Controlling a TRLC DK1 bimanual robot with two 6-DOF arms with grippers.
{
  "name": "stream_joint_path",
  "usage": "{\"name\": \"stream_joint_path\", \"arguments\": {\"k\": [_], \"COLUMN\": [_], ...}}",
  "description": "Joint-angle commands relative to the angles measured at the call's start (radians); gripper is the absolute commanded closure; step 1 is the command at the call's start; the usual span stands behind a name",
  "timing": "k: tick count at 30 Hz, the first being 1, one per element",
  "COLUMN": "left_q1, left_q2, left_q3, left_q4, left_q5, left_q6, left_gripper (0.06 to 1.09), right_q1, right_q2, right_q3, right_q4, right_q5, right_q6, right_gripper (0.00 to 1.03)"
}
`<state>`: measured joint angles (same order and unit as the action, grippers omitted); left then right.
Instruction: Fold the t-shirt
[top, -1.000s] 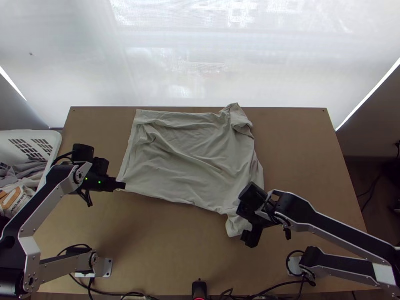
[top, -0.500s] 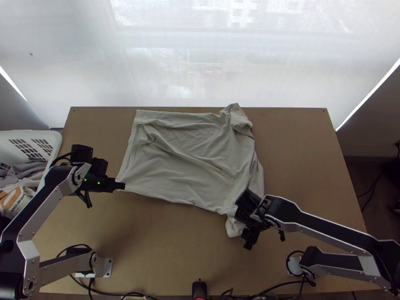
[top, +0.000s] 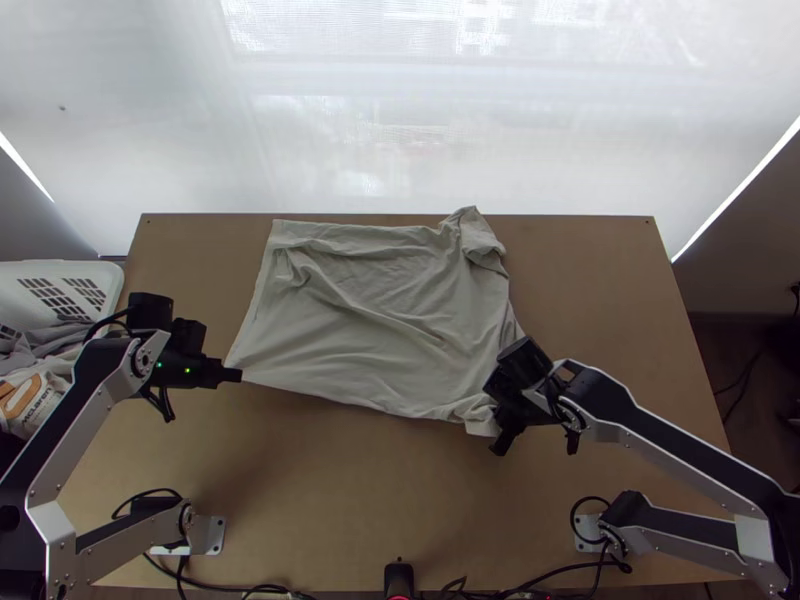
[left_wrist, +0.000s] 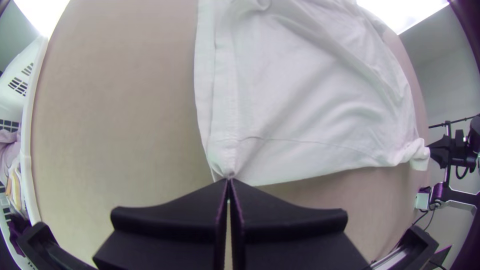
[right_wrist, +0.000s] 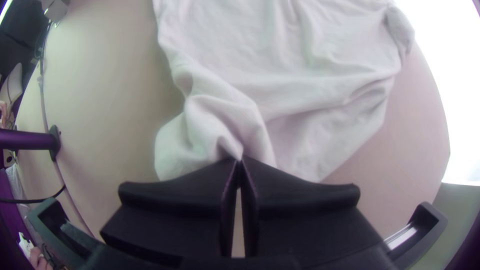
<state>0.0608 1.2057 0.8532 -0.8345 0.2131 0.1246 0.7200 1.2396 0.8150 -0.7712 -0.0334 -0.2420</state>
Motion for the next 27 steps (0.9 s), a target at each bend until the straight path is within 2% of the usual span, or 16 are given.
{"name": "stream_joint_path", "arguments": {"k": [1, 10, 18, 22, 27], "left_q1": [0.04, 0.16, 0.298, 0.315, 0.332], "left_q2": [-0.08, -0.278, -0.275, -0.275, -0.265], "left_q3": [-0.059, -0.206, -0.204, -0.177, -0.14], "left_q4": [-0.041, -0.115, -0.178, -0.276, -0.457], "left_q5": [0.02, 0.077, 0.108, 0.123, 0.167], "left_q6": [0.041, 0.242, 0.354, 0.408, 0.527], "left_gripper": [1.05, 1.05, 1.05, 1.05, 1.05], "right_q1": [-0.123, -0.088, 0.01, 0.044, 0.108], "right_q2": [-0.028, -0.04, -0.057, -0.058, -0.066], "right_q3": [0.142, 0.254, 0.227, 0.214, 0.202], "right_q4": [-0.089, -0.33, -0.537, -0.611, -0.662], "right_q5": [0.003, -0.023, -0.091, -0.135, -0.18], "right_q6": [-0.062, -0.128, -0.129, -0.126, -0.098], "right_gripper": [1.0, 1.0, 1.0, 1.0, 1.0]}}
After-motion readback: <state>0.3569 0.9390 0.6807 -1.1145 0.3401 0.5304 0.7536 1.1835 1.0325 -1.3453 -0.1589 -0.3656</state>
